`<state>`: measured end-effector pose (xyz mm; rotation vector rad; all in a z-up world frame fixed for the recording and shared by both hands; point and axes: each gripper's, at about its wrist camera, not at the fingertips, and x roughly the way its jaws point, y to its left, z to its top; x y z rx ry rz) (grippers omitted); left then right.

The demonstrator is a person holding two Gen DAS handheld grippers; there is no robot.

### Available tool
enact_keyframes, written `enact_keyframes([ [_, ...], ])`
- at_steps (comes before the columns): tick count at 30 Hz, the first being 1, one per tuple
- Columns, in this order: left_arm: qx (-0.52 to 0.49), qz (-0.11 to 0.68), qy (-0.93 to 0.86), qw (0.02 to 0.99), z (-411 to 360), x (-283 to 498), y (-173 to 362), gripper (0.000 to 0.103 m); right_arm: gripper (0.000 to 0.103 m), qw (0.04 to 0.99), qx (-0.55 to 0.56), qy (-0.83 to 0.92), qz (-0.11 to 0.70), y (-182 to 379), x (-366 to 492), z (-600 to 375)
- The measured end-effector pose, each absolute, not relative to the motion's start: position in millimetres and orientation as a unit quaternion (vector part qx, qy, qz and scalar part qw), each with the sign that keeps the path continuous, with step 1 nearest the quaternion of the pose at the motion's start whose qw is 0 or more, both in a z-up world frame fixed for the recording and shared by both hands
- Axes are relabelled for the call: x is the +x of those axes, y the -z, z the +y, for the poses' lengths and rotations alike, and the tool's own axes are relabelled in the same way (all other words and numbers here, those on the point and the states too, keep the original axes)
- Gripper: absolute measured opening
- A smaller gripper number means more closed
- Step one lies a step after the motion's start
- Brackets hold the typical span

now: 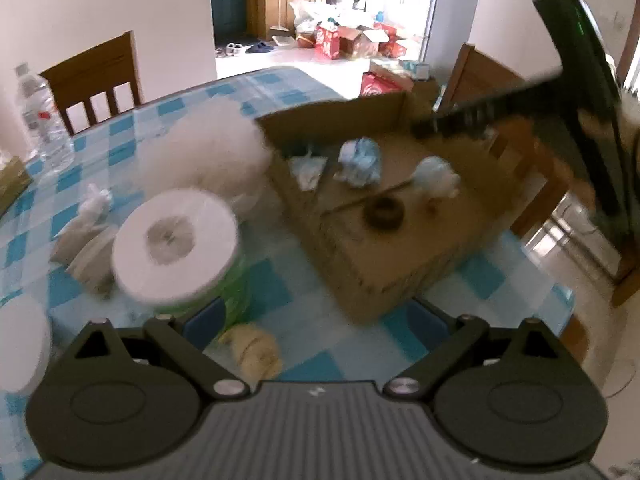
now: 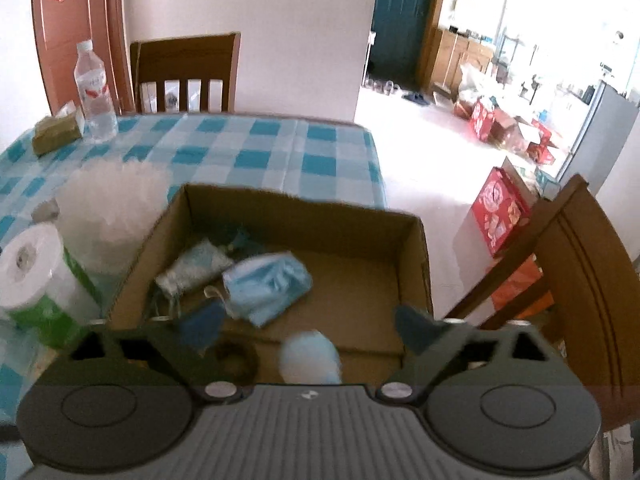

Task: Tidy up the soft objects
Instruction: 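Move both tools back toward the beige knotted cloth on the table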

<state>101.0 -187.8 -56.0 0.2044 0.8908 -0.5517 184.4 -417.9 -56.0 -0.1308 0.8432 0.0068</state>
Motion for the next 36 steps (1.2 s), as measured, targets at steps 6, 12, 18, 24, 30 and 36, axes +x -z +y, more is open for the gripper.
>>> enact_keyframes([
  [6, 0.117, 0.427, 0.247, 0.862, -162.3, 84.5, 64.9, 0.097, 0.103, 0.913, -0.05, -0.008, 0.405, 48.4, 182.5, -393.2],
  [12, 0.123, 0.423, 0.246, 0.864, -135.4, 79.7, 64.0, 0.097, 0.103, 0.915, -0.036, -0.016, 0.403, 41.6, 161.9, -356.4],
  [18, 0.132, 0.424, 0.251, 0.86, -103.6, 77.7, 66.9, 0.097, 0.103, 0.914, -0.029, -0.014, 0.405, 40.5, 140.5, -315.0],
  [24, 0.148, 0.426, 0.261, 0.854, -67.3, 80.2, 71.9, 0.097, 0.103, 0.909, -0.022, -0.011, 0.415, 48.6, 125.6, -269.3],
  [30, 0.161, 0.425, 0.292, 0.842, -35.3, 85.0, 78.9, 0.097, 0.103, 0.902, -0.02, -0.003, 0.432, 65.8, 116.7, -220.1],
  [36, 0.173, 0.416, 0.324, 0.832, -13.2, 91.5, 81.5, 0.097, 0.103, 0.881, -0.021, 0.013, 0.472, 98.9, 109.0, -186.9],
])
